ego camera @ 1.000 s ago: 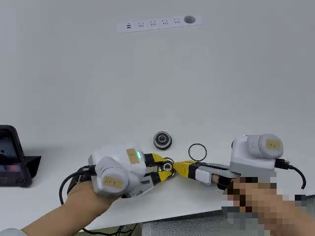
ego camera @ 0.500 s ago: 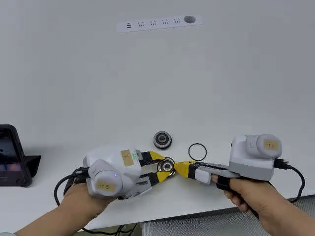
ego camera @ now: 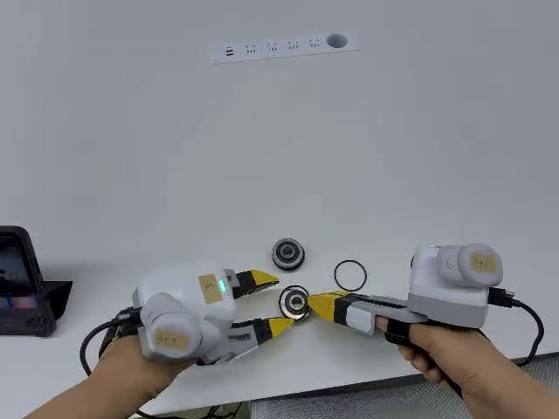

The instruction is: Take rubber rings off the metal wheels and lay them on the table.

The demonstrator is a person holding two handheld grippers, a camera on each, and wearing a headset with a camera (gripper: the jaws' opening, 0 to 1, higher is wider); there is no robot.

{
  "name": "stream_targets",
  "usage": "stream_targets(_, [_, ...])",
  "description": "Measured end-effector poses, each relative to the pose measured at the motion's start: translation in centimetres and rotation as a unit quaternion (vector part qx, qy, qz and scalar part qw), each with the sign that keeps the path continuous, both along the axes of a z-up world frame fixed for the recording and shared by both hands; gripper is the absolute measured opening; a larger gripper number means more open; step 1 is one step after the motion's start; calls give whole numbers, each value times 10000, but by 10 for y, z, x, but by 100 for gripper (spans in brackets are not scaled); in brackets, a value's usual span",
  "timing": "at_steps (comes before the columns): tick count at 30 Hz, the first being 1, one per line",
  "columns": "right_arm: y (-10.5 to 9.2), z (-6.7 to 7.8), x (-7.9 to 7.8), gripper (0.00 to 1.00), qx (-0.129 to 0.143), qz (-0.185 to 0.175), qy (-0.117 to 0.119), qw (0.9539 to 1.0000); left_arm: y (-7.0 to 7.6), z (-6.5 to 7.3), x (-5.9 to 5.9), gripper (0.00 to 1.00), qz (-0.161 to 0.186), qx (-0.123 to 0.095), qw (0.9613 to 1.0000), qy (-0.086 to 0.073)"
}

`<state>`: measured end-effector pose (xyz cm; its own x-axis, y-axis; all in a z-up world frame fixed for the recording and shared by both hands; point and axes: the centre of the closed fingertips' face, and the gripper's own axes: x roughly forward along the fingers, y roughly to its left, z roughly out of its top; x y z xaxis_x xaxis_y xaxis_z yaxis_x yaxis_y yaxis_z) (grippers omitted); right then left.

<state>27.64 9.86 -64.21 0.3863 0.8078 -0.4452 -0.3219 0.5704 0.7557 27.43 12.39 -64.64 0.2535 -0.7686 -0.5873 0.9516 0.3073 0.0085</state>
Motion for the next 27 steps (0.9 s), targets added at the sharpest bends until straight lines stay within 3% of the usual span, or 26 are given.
stream_targets(5, [2, 5, -2, 2, 59, 39, -22, 10000, 5, -2, -2, 40, 25, 7, 10000, 3])
stream_targets(17, [-5, 22, -2, 2, 191, -38, -125, 9997, 19, -6, 2, 49, 292, 71, 9995, 27])
stream_targets(27, [-38, 22, 17, 2, 184, -592, -140, 9980, 24, -5, 6, 55, 497, 11, 9988, 36])
